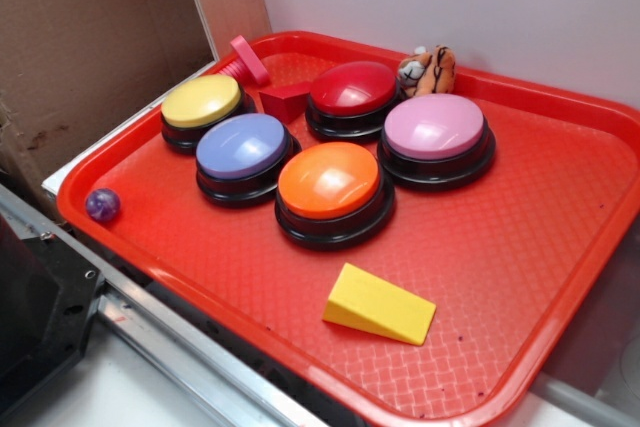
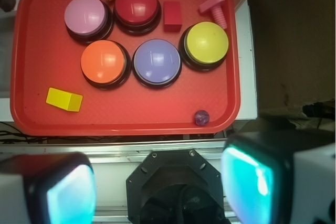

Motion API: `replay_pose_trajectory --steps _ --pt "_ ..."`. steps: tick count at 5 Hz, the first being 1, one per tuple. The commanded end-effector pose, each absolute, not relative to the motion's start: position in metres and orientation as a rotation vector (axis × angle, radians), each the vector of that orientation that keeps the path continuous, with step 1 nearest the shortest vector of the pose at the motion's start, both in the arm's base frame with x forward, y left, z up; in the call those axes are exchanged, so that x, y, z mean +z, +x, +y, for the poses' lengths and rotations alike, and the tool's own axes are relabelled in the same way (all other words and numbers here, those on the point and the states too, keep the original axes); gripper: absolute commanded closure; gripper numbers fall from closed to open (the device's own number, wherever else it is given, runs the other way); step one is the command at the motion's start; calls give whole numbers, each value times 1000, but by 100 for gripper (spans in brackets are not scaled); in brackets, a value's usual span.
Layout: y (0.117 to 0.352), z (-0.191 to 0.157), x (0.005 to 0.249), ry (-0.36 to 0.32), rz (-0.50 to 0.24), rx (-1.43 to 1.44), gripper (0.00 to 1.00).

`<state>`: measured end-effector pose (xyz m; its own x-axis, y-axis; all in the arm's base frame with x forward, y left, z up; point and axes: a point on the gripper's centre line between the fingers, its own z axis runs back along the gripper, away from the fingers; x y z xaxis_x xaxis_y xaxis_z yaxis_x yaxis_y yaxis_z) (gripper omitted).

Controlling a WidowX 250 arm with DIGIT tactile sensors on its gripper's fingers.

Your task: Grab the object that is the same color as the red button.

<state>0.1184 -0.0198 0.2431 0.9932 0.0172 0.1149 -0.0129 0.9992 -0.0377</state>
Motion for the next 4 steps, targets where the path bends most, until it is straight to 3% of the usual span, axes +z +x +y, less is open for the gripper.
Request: replay_pose_trajectory --steps 1,3,4 --pt "118 -20 243 -37 -115 15 0" --pt "149 -58 220 -25 -199 -488 0" --pt "166 -79 199 -75 -258 -735 0"
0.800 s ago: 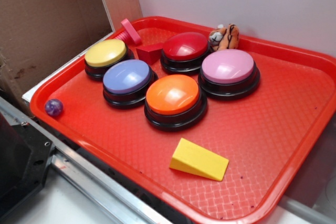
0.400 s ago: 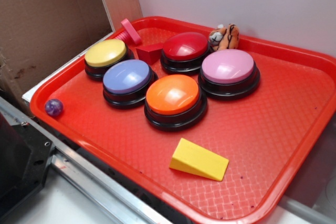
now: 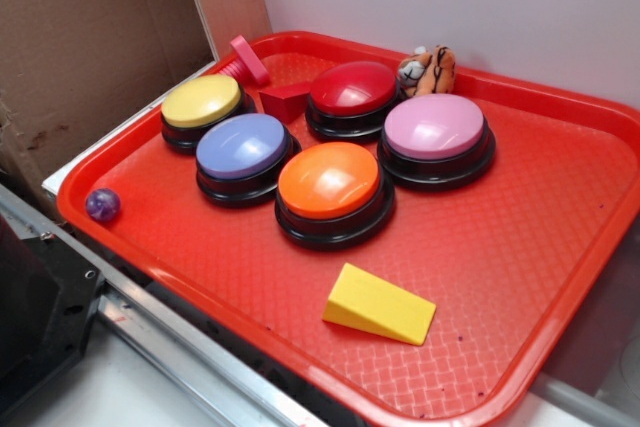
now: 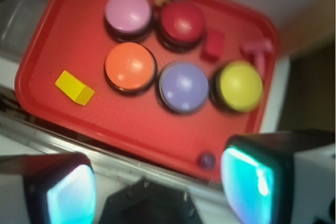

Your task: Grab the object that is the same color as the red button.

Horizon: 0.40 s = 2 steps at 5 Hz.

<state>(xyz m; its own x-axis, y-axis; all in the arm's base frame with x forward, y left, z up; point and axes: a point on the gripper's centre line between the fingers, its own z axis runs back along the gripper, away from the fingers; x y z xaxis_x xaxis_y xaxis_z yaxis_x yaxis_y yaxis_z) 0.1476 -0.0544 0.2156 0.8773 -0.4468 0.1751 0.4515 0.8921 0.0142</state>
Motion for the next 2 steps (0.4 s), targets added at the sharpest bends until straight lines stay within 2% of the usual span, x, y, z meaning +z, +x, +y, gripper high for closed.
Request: replay_pose_trajectory --steps 1,2 --pt "166 -100 179 -48 -277 -991 0" --pt "156 -123 157 -2 -213 -1251 0"
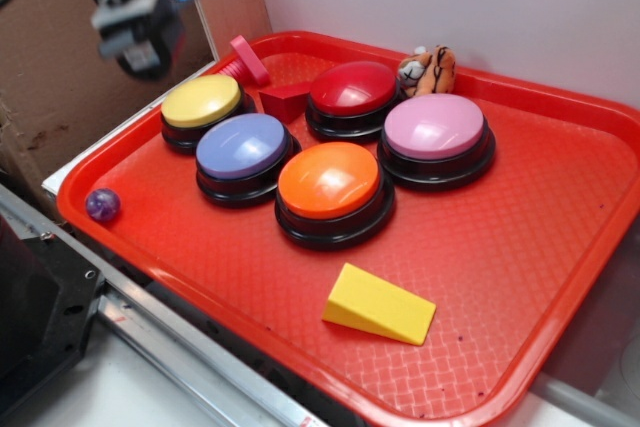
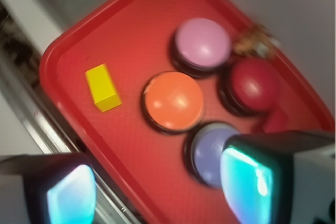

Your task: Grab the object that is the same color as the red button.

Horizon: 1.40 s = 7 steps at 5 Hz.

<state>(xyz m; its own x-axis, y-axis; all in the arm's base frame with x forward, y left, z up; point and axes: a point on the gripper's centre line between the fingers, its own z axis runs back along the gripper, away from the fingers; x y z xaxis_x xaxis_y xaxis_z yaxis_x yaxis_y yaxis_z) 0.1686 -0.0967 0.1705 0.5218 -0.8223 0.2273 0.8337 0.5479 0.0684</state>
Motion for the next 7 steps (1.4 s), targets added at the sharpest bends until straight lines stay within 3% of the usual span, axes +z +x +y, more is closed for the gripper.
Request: replay_pose_trajectory --steps 1,2,4,5,7 --pt "153 -141 132 -14 -195 -1503 0" --pt "150 -154 109 -20 -160 -1622 0" --pt "153 -170 69 -3 -99 -1593 0" --pt "157 -174 51 42 -80 -1534 0" --pt "166 -176 25 49 -54 -1464 0"
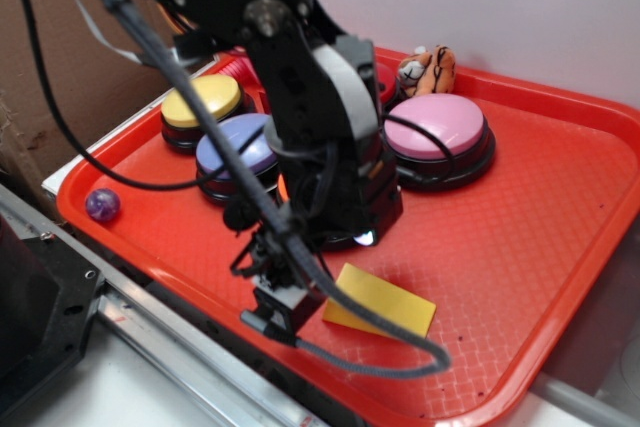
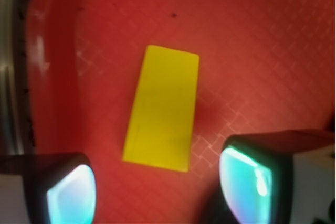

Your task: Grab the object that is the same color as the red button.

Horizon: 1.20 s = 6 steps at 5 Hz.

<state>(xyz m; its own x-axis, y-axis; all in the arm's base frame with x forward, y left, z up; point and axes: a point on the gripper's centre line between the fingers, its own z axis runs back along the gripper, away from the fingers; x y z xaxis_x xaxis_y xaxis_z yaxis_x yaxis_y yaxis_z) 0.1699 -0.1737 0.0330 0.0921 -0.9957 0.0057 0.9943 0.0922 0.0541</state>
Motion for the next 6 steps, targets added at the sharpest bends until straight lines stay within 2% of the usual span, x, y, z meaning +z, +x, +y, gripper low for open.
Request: replay_pose_trajectory --steps 1,3,5,6 --pt "171 -176 16 34 -27 -1446 0" --pt "187 -171 11 33 -17 -1370 0" --pt "191 -172 9 36 -27 -1383 100" --pt "194 -173 12 32 -23 -1370 100"
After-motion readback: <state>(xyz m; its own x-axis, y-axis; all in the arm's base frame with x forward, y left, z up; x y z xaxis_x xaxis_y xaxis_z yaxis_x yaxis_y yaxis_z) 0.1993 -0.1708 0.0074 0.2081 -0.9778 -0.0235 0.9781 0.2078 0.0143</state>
